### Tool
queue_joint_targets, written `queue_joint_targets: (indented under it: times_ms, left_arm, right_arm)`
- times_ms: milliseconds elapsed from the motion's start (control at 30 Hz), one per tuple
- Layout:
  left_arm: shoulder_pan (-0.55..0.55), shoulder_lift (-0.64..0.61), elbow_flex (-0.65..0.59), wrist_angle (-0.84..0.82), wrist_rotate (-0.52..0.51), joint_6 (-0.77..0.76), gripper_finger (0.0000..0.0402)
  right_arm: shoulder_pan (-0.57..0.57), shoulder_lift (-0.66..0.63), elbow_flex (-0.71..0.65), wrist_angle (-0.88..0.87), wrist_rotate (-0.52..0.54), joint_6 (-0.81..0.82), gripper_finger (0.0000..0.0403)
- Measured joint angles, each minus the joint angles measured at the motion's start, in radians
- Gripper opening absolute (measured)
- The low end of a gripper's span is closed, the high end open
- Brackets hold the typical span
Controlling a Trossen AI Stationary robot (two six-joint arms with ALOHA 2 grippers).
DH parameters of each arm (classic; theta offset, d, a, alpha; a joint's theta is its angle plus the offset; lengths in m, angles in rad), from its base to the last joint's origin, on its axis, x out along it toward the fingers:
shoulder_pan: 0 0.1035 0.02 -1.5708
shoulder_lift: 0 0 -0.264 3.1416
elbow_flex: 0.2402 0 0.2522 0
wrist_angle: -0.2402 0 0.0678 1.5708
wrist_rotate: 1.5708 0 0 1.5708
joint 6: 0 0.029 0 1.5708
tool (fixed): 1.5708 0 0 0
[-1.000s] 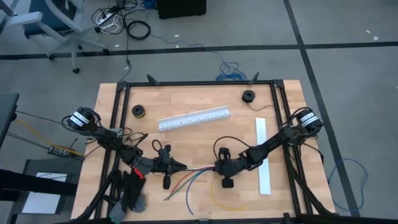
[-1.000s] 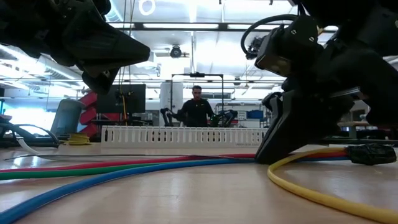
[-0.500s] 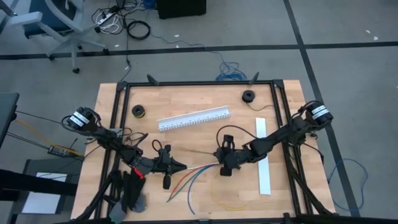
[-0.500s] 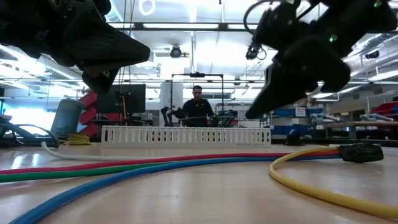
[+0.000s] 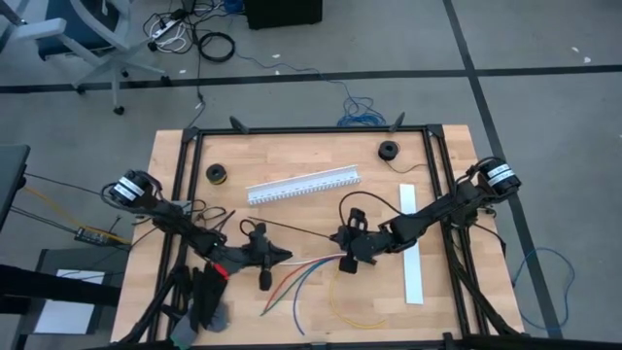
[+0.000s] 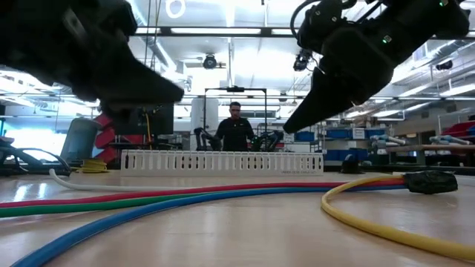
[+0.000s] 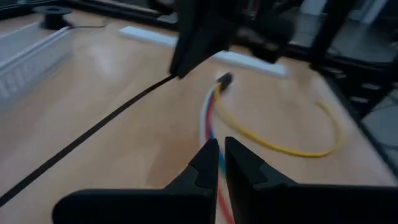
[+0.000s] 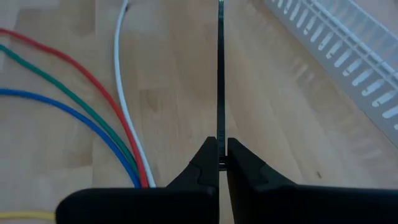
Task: Ziptie cables
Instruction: Insert zip tie on the cable wire
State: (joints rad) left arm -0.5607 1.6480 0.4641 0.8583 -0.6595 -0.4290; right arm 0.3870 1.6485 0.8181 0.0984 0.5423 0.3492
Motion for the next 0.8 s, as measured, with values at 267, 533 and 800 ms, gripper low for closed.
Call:
queue_joint_targets:
  times_ms: [267, 533, 800]
  left_arm:
    - [0.042, 0.129, 0.000, 0.093, -0.081, -0.199, 0.0002]
    - [0.082, 0.243, 0.000, 0.399, -0.088, -0.254, 0.0002]
    - [0.083, 0.258, 0.000, 0.626, -0.095, -0.050, 0.0002]
  right_arm:
    - [-0.002, 0.000, 0.000, 0.076, 0.023, 0.051, 0.0000]
    - [-0.004, 0.000, 0.001, 0.209, 0.003, 0.108, 0.0000]
    - [-0.008, 0.000, 0.001, 0.238, -0.028, 0.171, 0.0000]
